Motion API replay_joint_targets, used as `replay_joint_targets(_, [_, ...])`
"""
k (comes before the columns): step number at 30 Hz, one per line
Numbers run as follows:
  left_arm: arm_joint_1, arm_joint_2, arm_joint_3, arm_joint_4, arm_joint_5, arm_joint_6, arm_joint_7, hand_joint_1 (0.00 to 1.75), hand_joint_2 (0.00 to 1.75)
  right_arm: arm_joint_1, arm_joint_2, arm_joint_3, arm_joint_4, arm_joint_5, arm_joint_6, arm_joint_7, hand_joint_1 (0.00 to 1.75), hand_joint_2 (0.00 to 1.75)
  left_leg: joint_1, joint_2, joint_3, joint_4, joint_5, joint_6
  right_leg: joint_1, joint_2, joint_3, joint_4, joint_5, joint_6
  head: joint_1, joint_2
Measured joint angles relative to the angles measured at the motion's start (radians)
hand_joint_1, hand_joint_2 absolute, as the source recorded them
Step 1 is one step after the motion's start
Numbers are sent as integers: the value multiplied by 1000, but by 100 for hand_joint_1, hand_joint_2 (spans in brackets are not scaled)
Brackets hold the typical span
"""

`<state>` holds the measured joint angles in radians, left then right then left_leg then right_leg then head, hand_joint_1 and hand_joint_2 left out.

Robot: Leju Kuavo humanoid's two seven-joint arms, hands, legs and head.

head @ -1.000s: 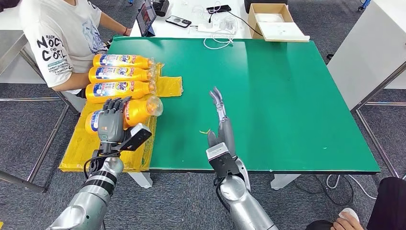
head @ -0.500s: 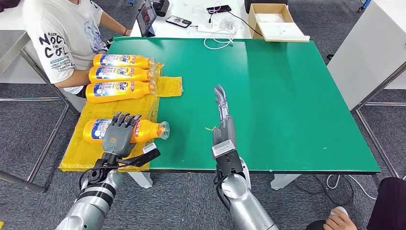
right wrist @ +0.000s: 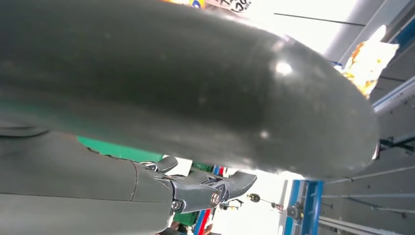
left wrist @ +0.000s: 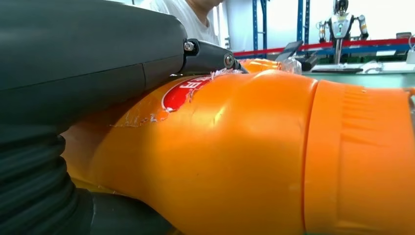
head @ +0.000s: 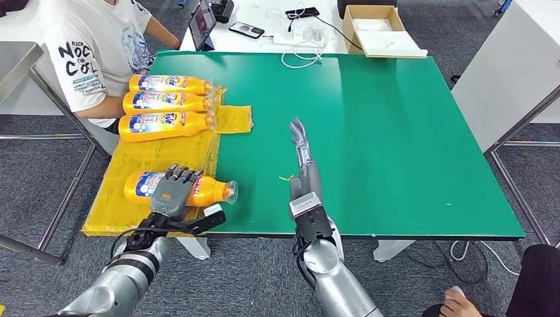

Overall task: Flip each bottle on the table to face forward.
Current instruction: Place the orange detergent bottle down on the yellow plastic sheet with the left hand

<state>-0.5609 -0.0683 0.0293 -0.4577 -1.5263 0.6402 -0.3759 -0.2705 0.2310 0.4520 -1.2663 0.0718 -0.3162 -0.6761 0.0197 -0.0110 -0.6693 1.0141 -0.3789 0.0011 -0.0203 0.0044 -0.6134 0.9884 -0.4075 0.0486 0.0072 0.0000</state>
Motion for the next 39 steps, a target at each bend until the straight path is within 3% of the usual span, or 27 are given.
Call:
replay_joint_targets(6, [-53, 7, -15, 75, 3, -45, 20, 175, 175, 0, 5, 6, 12, 5, 7, 6, 0, 0, 0, 0, 2, 0, 0, 0, 0, 0, 2, 0, 0, 0, 0, 0])
replay_joint_targets(8, [-61, 8, -16, 87, 7, -51, 21, 164, 175, 0, 6, 7, 15, 6, 8, 7, 0, 0, 0, 0, 3, 0, 0, 0, 0, 0, 3, 0, 0, 0, 0, 0])
replay_joint_targets(9, [-64, 8, -16, 92, 13, -58, 22, 148, 175, 0, 6, 7, 16, 7, 9, 8, 0, 0, 0, 0, 4, 0, 0, 0, 0, 0, 4, 0, 0, 0, 0, 0])
replay_joint_targets(12, [-74, 8, -15, 101, 57, -104, 23, 43, 175, 1, 7, 12, 20, 16, 13, 16, 0, 0, 0, 0, 6, 0, 0, 0, 0, 0, 6, 0, 0, 0, 0, 0])
replay_joint_targets(13, [-78, 8, -13, 103, 76, -122, 23, 15, 175, 1, 8, 13, 21, 19, 14, 18, 0, 0, 0, 0, 6, 0, 0, 0, 0, 0, 6, 0, 0, 0, 0, 0])
replay_joint_targets(14, [-82, 8, -11, 105, 93, -138, 23, 3, 175, 2, 8, 14, 23, 21, 14, 20, 0, 0, 0, 0, 7, 0, 0, 0, 0, 0, 7, 0, 0, 0, 0, 0])
replay_joint_targets(15, [-85, 8, -10, 106, 106, -150, 23, 0, 175, 2, 9, 15, 24, 24, 15, 22, 0, 0, 0, 0, 7, 0, 0, 0, 0, 0, 7, 0, 0, 0, 0, 0])
replay_joint_targets(19, [-94, 8, -1, 109, 134, -170, 22, 0, 0, 3, 14, 16, 31, 31, 17, 27, 0, 0, 0, 1, 9, -1, 0, 0, 0, 0, 8, 0, 0, 0, 0, 0])
replay_joint_targets(27, [-98, 8, 19, 111, 167, -208, -5, 0, 0, 3, 15, 16, 45, 31, 26, 35, 0, 0, 0, -1, 10, -1, 0, 0, 0, 0, 10, 0, 0, -1, 0, 0])
replay_joint_targets(35, [-106, 0, 49, 111, 255, -365, -73, 0, 0, 2, 15, 12, 61, 31, 33, 40, 0, 0, 0, -5, 15, -1, 0, 0, 0, -3, 16, 0, -2, -2, 0, 0])
replay_joint_targets(39, [-122, -2, 61, 111, 289, -505, -96, 0, 0, 0, 15, 2, 71, 31, 44, 45, 0, 0, 0, -8, 20, -1, -1, -2, 0, -5, 17, -1, -4, -4, 0, 0])
